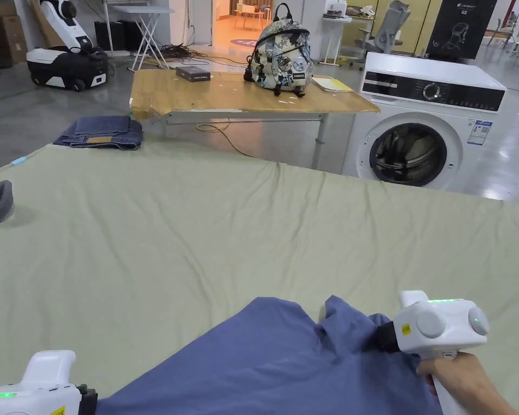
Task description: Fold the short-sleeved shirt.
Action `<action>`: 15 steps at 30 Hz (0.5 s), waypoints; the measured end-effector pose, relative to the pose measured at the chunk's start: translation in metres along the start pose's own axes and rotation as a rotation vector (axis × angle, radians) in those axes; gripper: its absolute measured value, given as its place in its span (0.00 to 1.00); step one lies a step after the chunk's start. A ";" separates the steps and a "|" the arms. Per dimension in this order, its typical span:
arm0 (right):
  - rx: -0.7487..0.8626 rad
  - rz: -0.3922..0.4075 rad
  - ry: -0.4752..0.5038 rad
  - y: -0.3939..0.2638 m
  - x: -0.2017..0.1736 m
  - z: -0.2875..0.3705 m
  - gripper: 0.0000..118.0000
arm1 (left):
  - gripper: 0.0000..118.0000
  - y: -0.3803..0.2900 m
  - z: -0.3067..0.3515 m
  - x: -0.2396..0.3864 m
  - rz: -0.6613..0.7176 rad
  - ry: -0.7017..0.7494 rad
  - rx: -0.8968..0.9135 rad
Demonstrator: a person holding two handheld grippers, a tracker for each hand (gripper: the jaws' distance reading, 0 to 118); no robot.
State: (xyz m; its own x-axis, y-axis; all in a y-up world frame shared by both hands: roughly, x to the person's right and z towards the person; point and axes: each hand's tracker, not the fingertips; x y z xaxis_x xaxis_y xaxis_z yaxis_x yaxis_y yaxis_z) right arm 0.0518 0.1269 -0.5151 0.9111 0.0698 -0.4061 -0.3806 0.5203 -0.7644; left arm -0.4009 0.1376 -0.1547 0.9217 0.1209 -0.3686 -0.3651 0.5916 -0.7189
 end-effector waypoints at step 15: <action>0.317 -0.081 -0.096 -0.017 0.005 0.121 0.00 | 0.00 0.020 0.029 0.009 -0.026 0.008 0.095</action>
State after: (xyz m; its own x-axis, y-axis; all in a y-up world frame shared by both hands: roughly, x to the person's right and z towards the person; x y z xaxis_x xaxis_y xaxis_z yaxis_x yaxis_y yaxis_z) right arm 0.0816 0.2212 -0.4442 0.9529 0.0895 -0.2899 -0.2521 0.7652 -0.5924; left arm -0.3962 0.1735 -0.1553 0.9293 0.0984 -0.3558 -0.3269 0.6675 -0.6690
